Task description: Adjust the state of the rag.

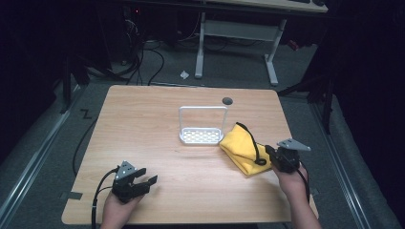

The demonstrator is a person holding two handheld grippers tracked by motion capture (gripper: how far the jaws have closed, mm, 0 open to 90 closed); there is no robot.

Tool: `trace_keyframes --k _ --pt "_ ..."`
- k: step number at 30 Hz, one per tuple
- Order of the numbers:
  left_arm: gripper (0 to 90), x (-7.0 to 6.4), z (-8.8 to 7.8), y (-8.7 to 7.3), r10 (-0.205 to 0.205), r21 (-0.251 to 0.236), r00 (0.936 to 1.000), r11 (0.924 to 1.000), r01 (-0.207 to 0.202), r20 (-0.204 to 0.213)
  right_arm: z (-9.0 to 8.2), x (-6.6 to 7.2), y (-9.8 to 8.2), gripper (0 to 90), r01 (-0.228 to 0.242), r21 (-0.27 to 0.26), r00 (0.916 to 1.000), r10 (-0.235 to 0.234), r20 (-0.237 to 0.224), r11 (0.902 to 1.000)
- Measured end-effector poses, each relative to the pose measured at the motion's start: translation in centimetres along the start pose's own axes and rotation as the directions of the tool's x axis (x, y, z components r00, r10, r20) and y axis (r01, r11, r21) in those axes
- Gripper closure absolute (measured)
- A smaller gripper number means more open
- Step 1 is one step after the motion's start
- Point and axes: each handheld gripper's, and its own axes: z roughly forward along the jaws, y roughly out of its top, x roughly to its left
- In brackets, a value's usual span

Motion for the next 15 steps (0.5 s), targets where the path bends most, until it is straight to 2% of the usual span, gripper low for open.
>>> trace_keyframes --k 2,3,6,7,9,15 --pt "41.3 -0.1 0.0 0.0 0.001 0.000 1.0000 1.0000 -0.001 0.001 1.5 -0.3 0.4 90.0 -0.005 0.038 1.0000 0.006 -0.007 0.9993" --pt "41.3 -0.1 0.0 0.0 0.002 -0.001 1.0000 1.0000 -0.002 0.000 1.5 -0.3 0.4 90.0 -0.005 0.038 1.0000 0.006 -0.007 0.9993" --pt "41.2 -0.2 0.0 0.0 0.004 0.002 1.0000 1.0000 -0.004 -0.001 3.7 -0.4 0.3 90.0 0.013 0.091 0.9998 -0.011 -0.019 0.9958" --pt "41.2 -0.2 0.1 -0.1 0.004 0.003 1.0000 1.0000 -0.004 0.000 3.7 -0.4 0.3 90.0 0.013 0.091 0.9998 -0.011 -0.019 0.9958" --pt "41.2 -0.2 0.1 -0.1 0.004 0.008 1.0000 1.0000 -0.004 0.003 4.5 -0.2 -0.1 90.0 0.021 0.127 0.9993 -0.016 -0.035 0.9917" --pt "41.0 -0.5 0.5 -0.2 0.019 0.021 0.9998 0.9996 -0.019 0.010 4.4 0.6 -1.1 90.0 0.038 0.134 0.9982 -0.031 -0.051 0.9902"
